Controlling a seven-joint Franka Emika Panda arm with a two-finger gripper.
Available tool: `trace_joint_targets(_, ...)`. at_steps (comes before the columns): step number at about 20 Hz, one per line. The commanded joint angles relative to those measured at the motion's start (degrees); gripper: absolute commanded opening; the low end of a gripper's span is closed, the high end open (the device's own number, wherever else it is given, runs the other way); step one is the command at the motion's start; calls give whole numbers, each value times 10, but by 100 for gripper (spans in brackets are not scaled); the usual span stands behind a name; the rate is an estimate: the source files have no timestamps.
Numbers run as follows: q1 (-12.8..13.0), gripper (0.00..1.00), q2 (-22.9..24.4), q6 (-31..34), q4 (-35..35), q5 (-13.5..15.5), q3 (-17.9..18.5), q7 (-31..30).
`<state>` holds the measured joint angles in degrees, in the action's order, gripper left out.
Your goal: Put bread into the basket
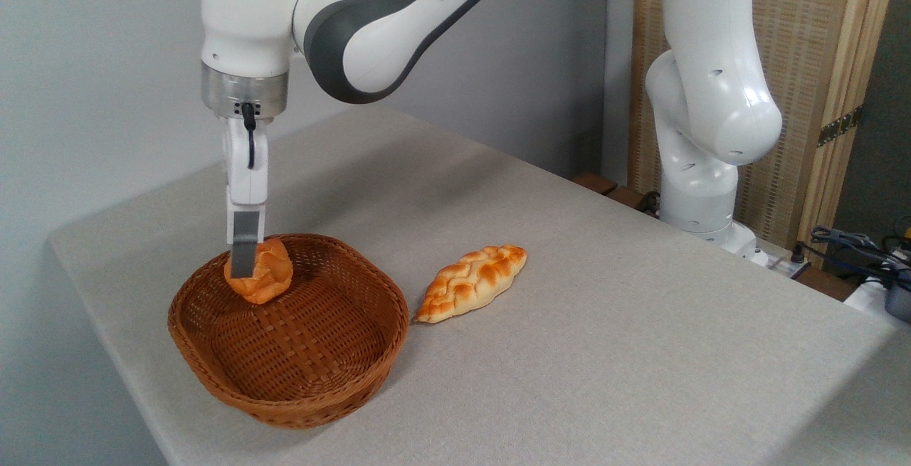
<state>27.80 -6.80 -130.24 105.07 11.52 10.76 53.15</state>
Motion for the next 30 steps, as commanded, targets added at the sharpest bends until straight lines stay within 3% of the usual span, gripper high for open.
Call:
trace_joint_targets(1,2,100,22,78,-39,54,43,-3)
trace_joint_targets(6,1,100,39,286,-121,38,106,-6)
trace_joint_targets(10,-36,100,67,381,-124,-10,103,-9)
trace_joint_targets(12,-51,100,79,392,-124,-49,102,-12)
trace_joint_targets(15,-96,100,79,393,-133,-53,74,-13)
trace_joint_targets(17,-133,100,81,401,-133,-55,37,-19)
trace_joint_targets(19,-187,100,84,402,-133,-57,-16,-23)
trace_joint_targets(21,-227,100,89,403,-132,-76,-58,-23)
trace_joint_targets(26,-260,100,89,401,-131,-84,-84,-37)
trace_joint_targets(30,-264,100,87,401,-130,-87,-90,-41)
